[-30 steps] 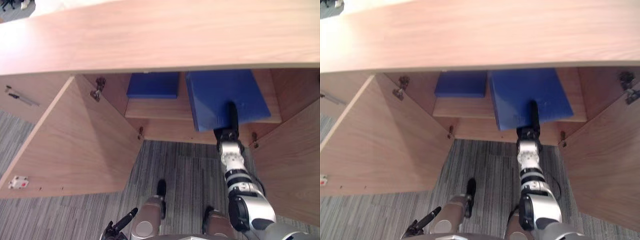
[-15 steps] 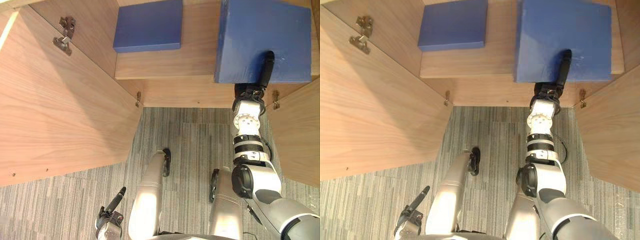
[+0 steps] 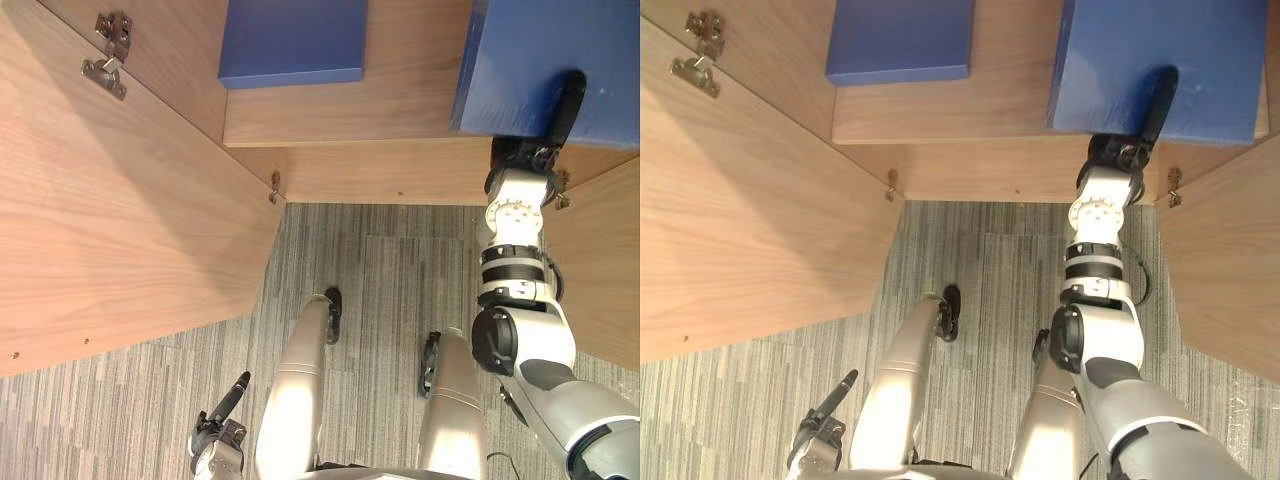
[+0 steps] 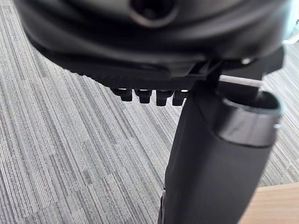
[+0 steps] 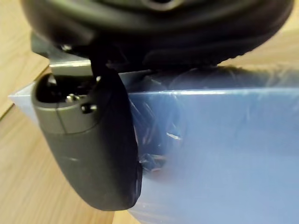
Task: Walk over to the cabinet, pick up the folder, carry it to the office cabinet, place the folder inside the office cabinet, then close the office cabinet door
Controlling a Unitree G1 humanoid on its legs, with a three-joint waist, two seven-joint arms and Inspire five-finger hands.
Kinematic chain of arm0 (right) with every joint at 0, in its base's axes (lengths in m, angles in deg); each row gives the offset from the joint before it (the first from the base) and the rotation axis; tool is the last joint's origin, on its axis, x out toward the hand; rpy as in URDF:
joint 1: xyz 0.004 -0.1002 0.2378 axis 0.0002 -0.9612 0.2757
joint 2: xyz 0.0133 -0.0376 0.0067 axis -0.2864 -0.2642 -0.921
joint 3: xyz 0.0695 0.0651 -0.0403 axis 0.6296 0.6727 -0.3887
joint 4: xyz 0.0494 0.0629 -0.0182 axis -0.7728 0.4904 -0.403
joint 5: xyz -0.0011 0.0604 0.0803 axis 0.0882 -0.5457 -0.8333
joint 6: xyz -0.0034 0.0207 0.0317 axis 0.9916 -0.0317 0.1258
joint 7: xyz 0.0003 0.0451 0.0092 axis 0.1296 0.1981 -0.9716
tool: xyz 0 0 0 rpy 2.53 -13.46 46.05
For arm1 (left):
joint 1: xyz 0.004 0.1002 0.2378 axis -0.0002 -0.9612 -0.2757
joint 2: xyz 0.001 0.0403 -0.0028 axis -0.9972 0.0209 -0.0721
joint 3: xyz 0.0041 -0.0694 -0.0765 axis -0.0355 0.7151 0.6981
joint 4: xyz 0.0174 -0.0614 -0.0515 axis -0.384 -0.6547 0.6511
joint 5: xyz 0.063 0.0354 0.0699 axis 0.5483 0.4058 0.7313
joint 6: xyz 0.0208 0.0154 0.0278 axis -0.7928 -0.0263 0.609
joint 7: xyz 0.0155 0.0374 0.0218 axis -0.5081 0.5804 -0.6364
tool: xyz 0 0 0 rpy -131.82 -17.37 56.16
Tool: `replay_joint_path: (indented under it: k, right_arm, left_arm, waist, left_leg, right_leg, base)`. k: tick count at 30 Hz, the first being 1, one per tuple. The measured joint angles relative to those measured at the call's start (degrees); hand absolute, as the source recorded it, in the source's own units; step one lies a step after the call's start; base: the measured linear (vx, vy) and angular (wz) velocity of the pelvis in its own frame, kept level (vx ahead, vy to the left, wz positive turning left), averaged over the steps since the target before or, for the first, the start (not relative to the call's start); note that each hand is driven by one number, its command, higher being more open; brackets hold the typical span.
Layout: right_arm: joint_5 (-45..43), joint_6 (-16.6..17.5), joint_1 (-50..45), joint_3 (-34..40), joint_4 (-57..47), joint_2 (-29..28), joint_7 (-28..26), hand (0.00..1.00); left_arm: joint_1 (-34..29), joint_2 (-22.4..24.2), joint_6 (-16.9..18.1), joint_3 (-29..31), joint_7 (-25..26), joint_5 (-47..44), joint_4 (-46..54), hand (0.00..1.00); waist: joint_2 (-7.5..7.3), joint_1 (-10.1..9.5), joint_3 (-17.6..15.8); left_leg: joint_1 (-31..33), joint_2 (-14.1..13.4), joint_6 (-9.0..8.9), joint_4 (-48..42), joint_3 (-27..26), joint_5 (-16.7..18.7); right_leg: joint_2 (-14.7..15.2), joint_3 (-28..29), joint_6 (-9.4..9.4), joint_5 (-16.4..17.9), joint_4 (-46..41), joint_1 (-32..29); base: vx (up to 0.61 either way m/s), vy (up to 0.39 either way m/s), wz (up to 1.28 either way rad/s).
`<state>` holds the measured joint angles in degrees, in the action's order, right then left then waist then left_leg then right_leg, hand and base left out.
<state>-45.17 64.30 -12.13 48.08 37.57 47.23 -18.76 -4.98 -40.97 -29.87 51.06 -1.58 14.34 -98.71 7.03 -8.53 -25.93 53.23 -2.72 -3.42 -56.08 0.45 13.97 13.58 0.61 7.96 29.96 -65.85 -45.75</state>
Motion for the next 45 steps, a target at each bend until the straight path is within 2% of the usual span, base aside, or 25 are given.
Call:
replay_joint_path:
  k: [2, 3, 9, 16, 24, 27, 29, 31, 33, 34, 35, 36, 37, 39, 41, 45]
  right_arm:
    - [0.1, -0.32, 2.84, -0.22, 0.43, 1.96, 0.94, 0.0]
    - [0.17, -0.51, 3.57, -0.22, 0.61, 2.52, 1.06, 1.0]
    - [0.29, -1.05, 9.34, -0.44, 3.81, 7.09, 2.09, 1.0]
    - [0.31, -2.64, 12.07, -4.8, 6.97, 10.25, 2.66, 1.0]
    - [0.37, -4.04, 14.03, -8.79, 9.39, 11.06, 2.43, 1.0]
    - [0.76, -5.24, 14.61, -11.24, 11.6, 11.16, 2.4, 1.0]
    - [3.4, -7.21, 14.64, -14.04, 13.43, 11.71, 2.34, 1.0]
    - [9.08, -10.48, 14.71, -17.27, 15.12, 13.19, 2.05, 1.0]
    - [18.36, -15.43, 15.8, -24.01, 18.17, 16.49, 0.47, 1.0]
    - [27.1, -19.15, 17.07, -27.84, 20.1, 18.29, -0.67, 1.0]
    - [30.36, -20.56, 17.58, -29.77, 20.76, 19.31, -1.35, 1.0]
    - [37.91, -23.49, 18.63, -33.42, 21.62, 20.99, -2.94, 1.0]
    - [48.73, -26.13, 19.39, -36.61, 21.82, 22.16, -4.07, 1.0]
    - [57.85, -27.72, 20.62, -39.93, 21.84, 22.76, -5.12, 1.0]
    - [67.51, -28.99, 21.34, -40.2, 21.84, 23.24, -6.21, 1.0]
    - [83.36, -28.99, 21.34, -40.2, 21.21, 24.46, -9.27, 1.0]
  left_arm:
    - [0.0, -0.01, 0.01, -0.06, 0.01, -0.43, 0.34, 1.0]
    - [-0.01, -0.01, 0.01, -0.05, 0.07, -0.65, 0.39, 1.0]
    - [-0.01, -0.01, 0.01, -0.05, 0.42, -1.14, 0.39, 1.0]
    - [-0.01, -0.01, 0.07, -0.06, 0.75, -2.32, 0.79, 1.0]
    - [-0.01, -0.02, 0.09, -0.06, 1.11, -2.32, 1.06, 1.0]
    - [-0.01, -0.02, 0.09, -0.06, 1.15, -2.31, 1.1, 1.0]
    - [-0.01, -0.02, 0.09, -0.06, 1.14, -2.3, 1.11, 1.0]
    - [-0.01, -0.03, 0.09, -0.06, 1.14, -2.29, 1.13, 1.0]
    - [-0.01, -0.04, 0.08, -0.05, 1.12, -2.28, 1.14, 1.0]
    - [-0.01, -0.04, 0.09, -0.06, 1.11, -2.24, 1.14, 1.0]
    - [-0.01, -0.04, 0.09, -0.06, 1.11, -2.24, 1.19, 1.0]
    - [-0.01, -0.04, 0.1, -0.07, 1.11, -2.23, 1.32, 1.0]
    - [0.0, -0.05, 0.13, -0.16, 1.12, -2.22, 1.55, 1.0]
    - [0.0, -0.06, 0.34, -0.32, 1.12, -2.18, 1.86, 1.0]
    - [0.0, -0.06, 0.51, -0.33, 1.11, -2.1, 2.56, 1.0]
    - [0.0, -0.06, 0.54, -0.34, 0.8, -1.19, 3.05, 1.0]
  waist:
    - [0.0, -0.16, -0.01]
    - [0.0, -0.25, -0.01]
    - [-0.16, -0.68, -1.17]
    - [-0.2, -0.97, -1.94]
    - [-0.2, -1.01, -1.97]
    - [-0.19, -1.08, -1.97]
    - [-0.19, -1.07, -1.97]
    - [-0.19, -1.03, -1.97]
    - [-0.19, -0.71, -1.97]
    - [-0.2, -0.54, -1.97]
    - [-0.2, -0.5, -1.98]
    - [-0.2, -0.43, -1.98]
    - [-0.23, -0.35, -2.0]
    - [-0.3, -0.31, -2.04]
    - [-0.51, -0.35, -2.16]
    - [-0.72, -0.33, -2.3]
  left_leg:
    - [0.8, 0.6, 0.03, 0.01, 0.53, -0.33]
    - [1.08, 0.68, 0.05, 0.01, 0.64, -0.44]
    - [3.76, 1.64, 0.08, -0.23, 1.68, -1.38]
    - [5.93, 1.71, -0.04, -1.48, 2.0, -1.42]
    - [6.86, 1.71, -0.13, -2.1, 2.39, -1.41]
    - [6.9, 1.73, -0.21, -2.07, 2.45, -1.46]
    - [6.98, 1.73, -0.29, -2.02, 2.59, -1.51]
    - [7.16, 1.73, -0.38, -2.01, 2.83, -1.56]
    - [7.54, 1.73, -0.5, -2.0, 3.15, -1.67]
    - [7.69, 1.72, -0.52, -1.96, 3.18, -1.72]
    - [7.73, 1.72, -0.53, -1.9, 3.17, -1.77]
    - [7.8, 1.7, -0.55, -1.7, 3.18, -1.87]
    - [7.83, 1.69, -0.54, -1.34, 3.18, -2.01]
    - [8.01, 1.51, -0.6, -0.63, 3.18, -2.31]
    - [8.47, 1.17, -0.75, 0.41, 3.24, -2.88]
    - [8.76, 1.18, -0.78, 1.58, 3.35, -3.4]
  right_leg:
    - [0.48, -0.64, 0.09, 0.17, -0.17, -0.33]
    - [0.52, -0.74, 0.08, 0.18, -0.18, -0.5]
    - [1.32, -1.67, 0.03, 0.23, -1.1, -2.59]
    - [1.32, -1.65, -0.08, 0.77, -2.75, -4.68]
    - [1.29, -1.88, -0.25, 1.08, -3.64, -5.49]
    - [1.3, -1.94, -0.35, 1.13, -3.71, -5.53]
    - [1.28, -2.08, -0.43, 1.18, -3.7, -5.56]
    - [1.24, -2.26, -0.46, 1.19, -3.65, -5.6]
    - [1.16, -2.58, -0.48, 1.17, -3.51, -5.75]
    - [1.15, -2.61, -0.48, 1.16, -3.46, -5.89]
    - [1.15, -2.61, -0.48, 1.15, -3.42, -5.94]
    - [1.1, -2.63, -0.53, 1.09, -3.27, -6.07]
    - [1.05, -2.67, -0.51, 1.01, -3.01, -6.17]
    - [0.78, -2.74, -0.53, 0.73, -2.46, -6.49]
    - [0.42, -3.07, -0.71, 0.14, -1.51, -7.14]
    - [0.42, -3.47, -0.47, -0.24, -0.59, -7.47]
  base:
    - [-0.01, 0.004, 0.19]
    - [-0.02, 0.01, 0.14]
    - [-0.02, 0.008, 0.11]
    - [0.0, -0.002, 0.02]
    - [0.0, 0.0, 0.0]
    - [0.0, 0.0, 0.0]
    - [0.0, 0.0, 0.0]
    - [0.0, 0.002, 0.02]
    - [0.0, 0.0, 0.0]
    - [0.0, 0.0, 0.0]
    - [0.0, 0.0, 0.0]
    - [0.0, 0.0, 0.0]
    - [0.0, 0.0, 0.0]
    - [0.0, 0.001, -0.02]
    - [0.0, 0.001, -0.03]
    - [0.0, 0.0, 0.0]
